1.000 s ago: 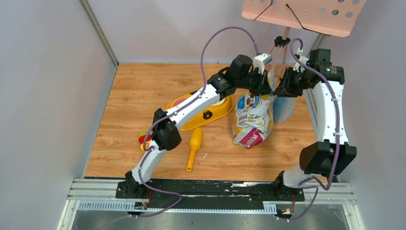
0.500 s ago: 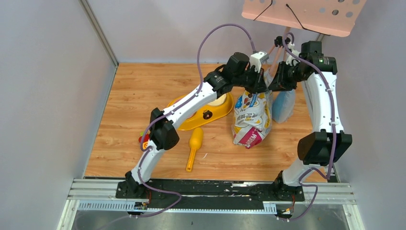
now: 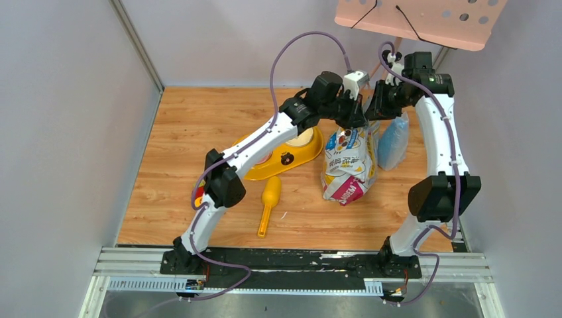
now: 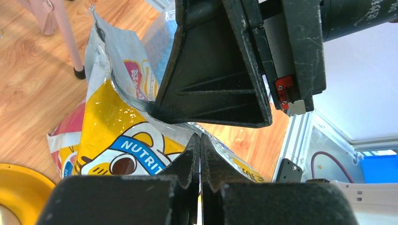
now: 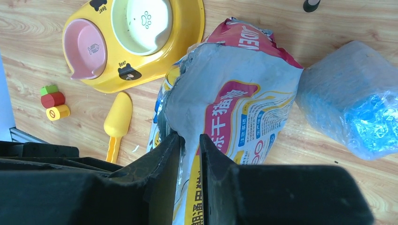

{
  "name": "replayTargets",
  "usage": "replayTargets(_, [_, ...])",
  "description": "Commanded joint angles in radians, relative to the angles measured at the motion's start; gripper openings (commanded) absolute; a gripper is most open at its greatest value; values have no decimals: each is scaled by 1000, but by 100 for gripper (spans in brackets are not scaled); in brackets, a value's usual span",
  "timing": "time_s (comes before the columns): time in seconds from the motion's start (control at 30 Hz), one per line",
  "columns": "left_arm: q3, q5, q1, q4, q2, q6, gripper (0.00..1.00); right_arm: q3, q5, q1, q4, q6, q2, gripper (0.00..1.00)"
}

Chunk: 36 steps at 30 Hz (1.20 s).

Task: Serve the pet food

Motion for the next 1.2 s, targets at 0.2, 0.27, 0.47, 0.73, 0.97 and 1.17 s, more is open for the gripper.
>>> replayTargets(0.2, [-3, 64, -13, -2, -176, 69, 0, -42, 253, 36, 67, -21, -12, 11])
replayTargets(0.27, [-15, 46, 1, -26, -192, 86, 0, -41, 287, 34, 58, -36, -30, 3])
replayTargets(0.47, [-34, 20, 27, -40, -206, 98, 0, 24, 338, 33, -14, -61, -39, 0])
replayTargets(0.73, [-52, -73, 27, -13, -183, 4, 43, -13, 279, 27, -22, -104, -81, 0])
replayTargets(0.97, [-76, -18, -5, 57, -118, -129, 68, -45, 135, 23, -5, -116, -136, 0])
replayTargets(1.17, [-20, -89, -37, 44, -53, -129, 62, -73, 114, 24, 32, -111, -172, 0])
